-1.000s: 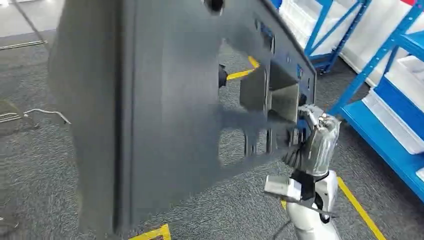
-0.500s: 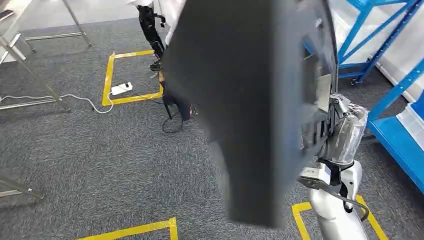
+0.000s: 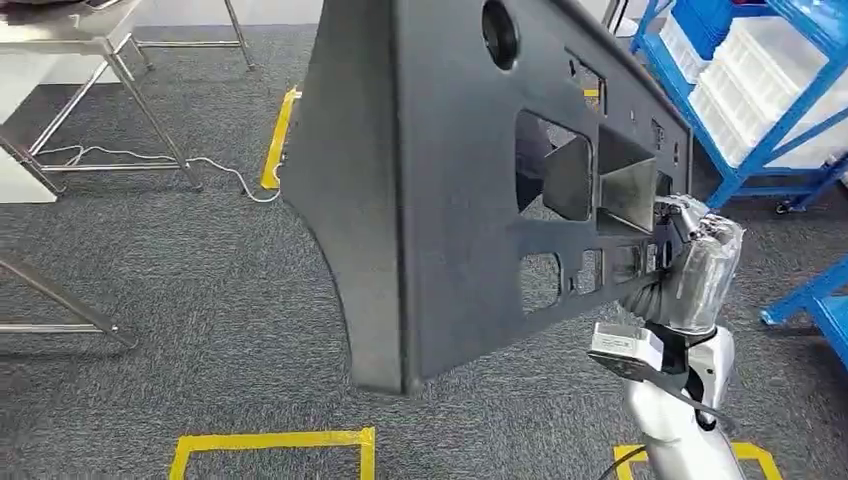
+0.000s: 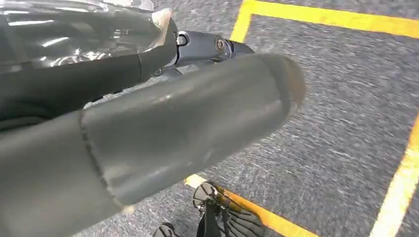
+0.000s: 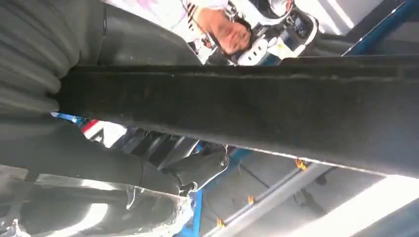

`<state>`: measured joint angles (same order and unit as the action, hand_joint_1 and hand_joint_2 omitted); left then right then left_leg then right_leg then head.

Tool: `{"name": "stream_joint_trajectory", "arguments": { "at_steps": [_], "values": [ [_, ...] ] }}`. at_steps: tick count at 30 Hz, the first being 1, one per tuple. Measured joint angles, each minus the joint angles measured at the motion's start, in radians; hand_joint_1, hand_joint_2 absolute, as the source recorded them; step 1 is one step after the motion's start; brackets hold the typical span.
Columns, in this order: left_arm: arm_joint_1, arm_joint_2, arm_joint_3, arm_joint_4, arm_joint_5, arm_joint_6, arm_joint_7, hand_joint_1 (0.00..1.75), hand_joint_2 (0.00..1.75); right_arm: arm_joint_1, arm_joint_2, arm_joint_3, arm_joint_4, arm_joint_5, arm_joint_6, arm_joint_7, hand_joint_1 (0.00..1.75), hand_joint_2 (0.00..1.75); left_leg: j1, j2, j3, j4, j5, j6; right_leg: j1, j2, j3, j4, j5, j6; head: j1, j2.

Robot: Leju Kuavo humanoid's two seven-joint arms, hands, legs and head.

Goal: Take the parts from the cabinet and place them on the table.

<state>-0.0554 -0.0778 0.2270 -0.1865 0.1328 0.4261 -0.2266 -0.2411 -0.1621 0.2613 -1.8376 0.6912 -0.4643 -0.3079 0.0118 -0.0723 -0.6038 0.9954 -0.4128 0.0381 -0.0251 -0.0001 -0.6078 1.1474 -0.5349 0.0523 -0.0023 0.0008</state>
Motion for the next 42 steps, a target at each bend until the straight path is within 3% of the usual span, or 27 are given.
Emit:
{"name": "stream_joint_trajectory", "arguments": {
  "at_steps": [1,2,6,7,8,9,11,12,13,15,16,17,18,21,22,23,24,26,28,29,31,32,33,34,37,39,42],
  "values": [
    [0.000,0.000,0.000,0.000,0.002,0.000,0.000,0.00,0.00,0.000,0.000,0.000,0.002,-0.002,0.000,-0.002,1.75,1.75,0.002,-0.015,-0.002,0.007,-0.002,-0.008,-0.011,0.023,0.050,-0.107,0.043,0.014,0.001,0.000],
    [0.000,0.003,0.000,0.000,0.003,0.003,0.000,0.00,0.00,-0.001,0.000,0.000,0.006,-0.003,0.000,-0.005,1.75,1.75,0.000,-0.023,-0.009,0.011,-0.004,-0.017,-0.012,0.057,0.055,-0.119,0.035,0.012,0.001,0.000],
    [0.007,0.003,0.001,0.000,0.007,0.013,0.002,0.00,0.00,-0.012,0.001,0.005,0.021,-0.010,0.000,-0.010,1.75,1.75,0.001,-0.051,-0.030,0.016,0.006,-0.036,-0.003,0.032,0.051,-0.120,0.048,-0.019,-0.002,0.000],
    [0.008,0.002,0.001,0.001,0.009,0.015,0.002,0.00,0.00,-0.022,0.003,0.006,0.025,-0.011,0.002,-0.010,1.75,1.75,0.005,-0.030,-0.031,0.025,-0.002,-0.037,-0.007,0.024,0.051,-0.123,0.051,-0.027,-0.002,0.000],
    [0.006,0.002,0.001,0.001,0.011,0.016,0.002,0.00,0.00,-0.029,0.004,0.007,0.029,-0.014,0.005,-0.010,1.75,1.75,0.000,0.021,-0.045,0.055,-0.024,-0.040,-0.005,0.015,0.052,-0.123,0.051,-0.030,-0.006,0.000],
    [0.003,0.002,0.001,0.000,0.012,0.016,0.002,0.00,0.00,-0.035,0.005,0.008,0.031,-0.016,0.007,-0.010,1.75,1.75,0.000,0.050,-0.076,0.120,-0.063,-0.043,0.002,0.005,0.051,-0.123,0.051,-0.042,-0.012,0.000],
    [0.001,0.001,0.001,0.000,0.012,0.018,0.002,0.00,0.00,-0.043,0.006,0.011,0.039,-0.019,0.009,-0.010,1.75,1.75,0.000,0.066,-0.150,0.279,-0.136,-0.043,0.013,-0.020,0.050,-0.123,0.050,-0.046,-0.011,0.000],
    [0.002,0.000,0.001,0.000,0.012,0.018,0.002,0.00,0.00,-0.047,0.008,0.013,0.043,-0.019,0.010,-0.010,1.75,1.75,0.000,0.066,-0.177,0.336,-0.153,-0.040,0.018,-0.032,0.048,-0.123,0.049,-0.052,-0.011,0.000],
    [0.003,0.000,0.001,0.001,0.013,0.018,0.002,0.00,0.00,-0.051,0.010,0.014,0.047,-0.020,0.013,-0.009,1.75,1.75,-0.001,0.066,-0.178,0.340,-0.145,-0.035,0.023,-0.043,0.048,-0.123,0.049,-0.052,-0.011,0.000],
    [0.005,0.000,0.002,0.001,0.014,0.023,0.003,0.00,0.00,-0.062,0.013,0.016,0.055,-0.021,0.021,-0.005,1.75,1.75,-0.010,0.071,-0.114,0.228,-0.086,-0.018,0.030,-0.063,0.049,-0.123,0.048,-0.054,-0.010,0.000],
    [0.004,0.000,0.003,0.000,0.014,0.024,0.002,0.00,0.00,-0.070,0.013,0.017,0.060,-0.021,0.024,-0.003,1.75,1.75,-0.022,0.091,-0.050,0.123,-0.046,-0.003,0.032,-0.074,0.050,-0.123,0.047,-0.055,-0.010,0.000],
    [0.002,0.002,0.005,0.000,0.014,0.024,0.002,0.00,0.00,-0.076,0.013,0.018,0.063,-0.021,0.024,-0.003,1.75,1.75,-0.038,0.138,-0.005,0.046,-0.037,0.011,0.032,-0.083,0.052,-0.123,0.047,-0.055,-0.011,0.000],
    [-0.001,0.003,0.005,0.000,0.014,0.025,0.002,0.00,0.00,-0.078,0.013,0.019,0.065,-0.021,0.024,-0.002,1.75,1.75,-0.042,0.147,-0.003,0.037,-0.043,0.015,0.042,-0.093,0.050,-0.122,0.046,-0.054,-0.009,0.000],
    [0.002,0.004,0.006,0.000,0.014,0.026,0.001,0.00,0.00,-0.085,0.017,0.021,0.073,-0.022,0.024,0.002,1.75,1.75,-0.047,0.114,-0.010,0.030,-0.037,0.026,0.039,-0.119,0.053,-0.128,0.045,-0.050,-0.010,0.000],
    [0.003,0.004,0.006,0.000,0.015,0.027,0.002,0.00,0.00,-0.089,0.019,0.021,0.073,-0.022,0.024,0.004,1.75,1.75,-0.037,0.101,0.004,0.009,-0.023,0.032,0.048,-0.121,0.050,-0.127,0.041,-0.048,-0.010,0.000],
    [0.004,0.000,0.006,0.000,0.015,0.027,0.001,0.00,0.00,-0.090,0.018,0.021,0.076,-0.023,0.024,0.005,1.75,1.75,-0.031,0.096,0.009,-0.002,-0.015,0.028,0.039,-0.072,0.041,-0.104,0.032,-0.044,-0.009,0.000],
    [0.002,0.000,0.006,0.000,0.015,0.027,0.002,0.00,0.00,-0.090,0.018,0.021,0.076,-0.023,0.024,0.005,1.75,1.75,-0.027,0.087,0.010,-0.006,-0.009,0.035,0.036,-0.029,0.016,-0.051,0.007,-0.045,-0.010,0.000],
    [-0.001,-0.001,0.006,0.000,0.015,0.027,0.001,0.00,0.00,-0.088,0.015,0.021,0.080,-0.023,0.024,0.004,1.75,1.75,-0.021,0.064,0.007,-0.006,-0.008,0.035,0.027,-0.004,-0.057,0.104,-0.056,-0.043,-0.003,0.000],
    [0.000,-0.003,0.006,0.000,0.015,0.027,0.002,0.00,0.00,-0.087,0.015,0.021,0.085,-0.023,0.024,0.004,1.75,1.75,-0.017,0.038,0.007,-0.005,-0.007,0.032,0.014,-0.003,-0.104,0.193,-0.073,-0.024,-0.003,0.000],
    [0.001,-0.003,0.006,0.000,0.016,0.027,0.001,0.00,0.00,-0.088,0.015,0.022,0.089,-0.023,0.024,0.004,1.75,1.75,-0.012,0.025,0.008,-0.004,-0.007,0.028,0.007,-0.003,-0.091,0.161,-0.053,-0.009,-0.003,0.000],
    [0.001,-0.003,0.006,0.000,0.016,0.026,0.001,0.00,0.00,-0.089,0.015,0.021,0.093,-0.024,0.024,0.005,1.75,1.75,-0.001,-0.003,0.008,0.004,-0.010,0.013,-0.011,0.007,-0.012,-0.009,0.024,0.028,-0.002,0.000],
    [0.001,-0.003,0.006,0.000,0.016,0.026,0.001,0.00,0.00,-0.090,0.015,0.021,0.096,-0.024,0.024,0.005,1.75,1.75,0.000,-0.015,0.001,0.013,-0.015,0.003,-0.024,0.044,0.025,-0.089,0.053,0.043,-0.001,0.000],
    [-0.001,0.000,0.007,0.000,0.016,0.025,0.001,0.00,0.00,-0.093,0.015,0.021,0.099,-0.025,0.024,0.005,1.75,1.75,-0.005,-0.026,-0.012,0.036,-0.023,-0.010,-0.018,0.068,0.034,-0.120,0.047,0.034,0.005,0.000],
    [-0.001,0.001,0.008,0.000,0.016,0.025,-0.001,0.00,0.00,-0.092,0.015,0.021,0.101,-0.027,0.025,0.005,1.75,1.75,-0.002,-0.037,-0.018,0.031,-0.020,-0.016,-0.017,0.059,0.035,-0.113,0.048,0.013,0.003,0.000],
    [0.011,0.000,0.009,0.000,0.018,0.024,-0.001,0.00,0.00,-0.096,0.017,0.023,0.109,-0.032,0.027,0.005,1.75,1.75,0.009,-0.061,-0.026,0.027,-0.012,-0.029,-0.018,0.032,0.036,-0.114,0.053,-0.012,0.000,0.000],
    [0.010,0.000,0.010,0.000,0.021,0.024,-0.001,0.00,0.00,-0.100,0.019,0.023,0.109,-0.034,0.027,0.005,1.75,1.75,0.003,0.030,-0.053,0.086,-0.054,-0.034,-0.014,0.013,0.038,-0.116,0.055,-0.027,-0.009,0.000],
    [0.005,-0.001,0.013,0.000,0.024,0.024,-0.001,0.00,0.00,-0.101,0.019,0.023,0.114,-0.038,0.028,0.005,1.75,1.75,0.006,0.065,-0.164,0.309,-0.152,-0.038,0.000,-0.022,0.037,-0.116,0.051,-0.042,-0.010,0.000]
  ]
}}
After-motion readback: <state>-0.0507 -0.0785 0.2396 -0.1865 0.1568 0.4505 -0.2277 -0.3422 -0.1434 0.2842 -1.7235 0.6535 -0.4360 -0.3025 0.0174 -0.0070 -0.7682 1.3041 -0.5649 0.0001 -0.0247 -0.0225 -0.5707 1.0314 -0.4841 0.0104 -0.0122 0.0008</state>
